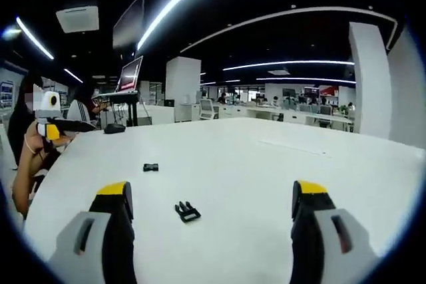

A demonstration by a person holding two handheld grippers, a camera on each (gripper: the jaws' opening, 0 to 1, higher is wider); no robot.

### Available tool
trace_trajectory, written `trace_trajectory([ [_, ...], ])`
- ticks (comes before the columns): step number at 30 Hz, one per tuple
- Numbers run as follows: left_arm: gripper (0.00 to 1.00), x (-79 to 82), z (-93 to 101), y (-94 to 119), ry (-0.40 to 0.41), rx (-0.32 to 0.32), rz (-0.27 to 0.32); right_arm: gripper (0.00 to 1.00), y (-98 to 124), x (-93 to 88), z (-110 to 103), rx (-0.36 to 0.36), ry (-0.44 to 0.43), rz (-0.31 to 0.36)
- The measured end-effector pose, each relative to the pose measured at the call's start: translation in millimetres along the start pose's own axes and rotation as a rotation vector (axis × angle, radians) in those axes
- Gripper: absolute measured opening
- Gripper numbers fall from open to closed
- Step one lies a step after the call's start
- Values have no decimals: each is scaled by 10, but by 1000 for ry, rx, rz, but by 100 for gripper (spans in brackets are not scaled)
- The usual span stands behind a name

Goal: Snap the two parts of the plastic buckle together until the buckle closes and remains connected.

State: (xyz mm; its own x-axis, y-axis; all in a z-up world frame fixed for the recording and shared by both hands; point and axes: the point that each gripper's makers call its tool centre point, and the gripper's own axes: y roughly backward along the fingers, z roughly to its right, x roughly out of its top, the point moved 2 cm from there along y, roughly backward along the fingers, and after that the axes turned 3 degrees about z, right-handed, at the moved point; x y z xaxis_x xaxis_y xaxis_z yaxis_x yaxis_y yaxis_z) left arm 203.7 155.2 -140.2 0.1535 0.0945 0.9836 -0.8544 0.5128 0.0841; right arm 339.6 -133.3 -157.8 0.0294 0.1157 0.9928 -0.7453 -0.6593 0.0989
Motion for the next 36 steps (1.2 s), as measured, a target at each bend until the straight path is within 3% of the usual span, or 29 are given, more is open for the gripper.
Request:
trace_trajectory([
  [4,89,5,-7,1,1,1,1,100,-55,-51,-45,52,-9,-34],
  [7,89,7,-8,3,1,0,2,100,-86,-118,-126,129,10,-88],
  [15,89,13,-26,14,4,4,4,100,-118,-181,-216,190,36,-133],
  [27,89,-7,-46,31,7,13,1,94,-107,-284,-318,252,31,-211],
  [36,89,-30,-36,27,11,13,1,78,-102,-332,-336,258,30,-246],
])
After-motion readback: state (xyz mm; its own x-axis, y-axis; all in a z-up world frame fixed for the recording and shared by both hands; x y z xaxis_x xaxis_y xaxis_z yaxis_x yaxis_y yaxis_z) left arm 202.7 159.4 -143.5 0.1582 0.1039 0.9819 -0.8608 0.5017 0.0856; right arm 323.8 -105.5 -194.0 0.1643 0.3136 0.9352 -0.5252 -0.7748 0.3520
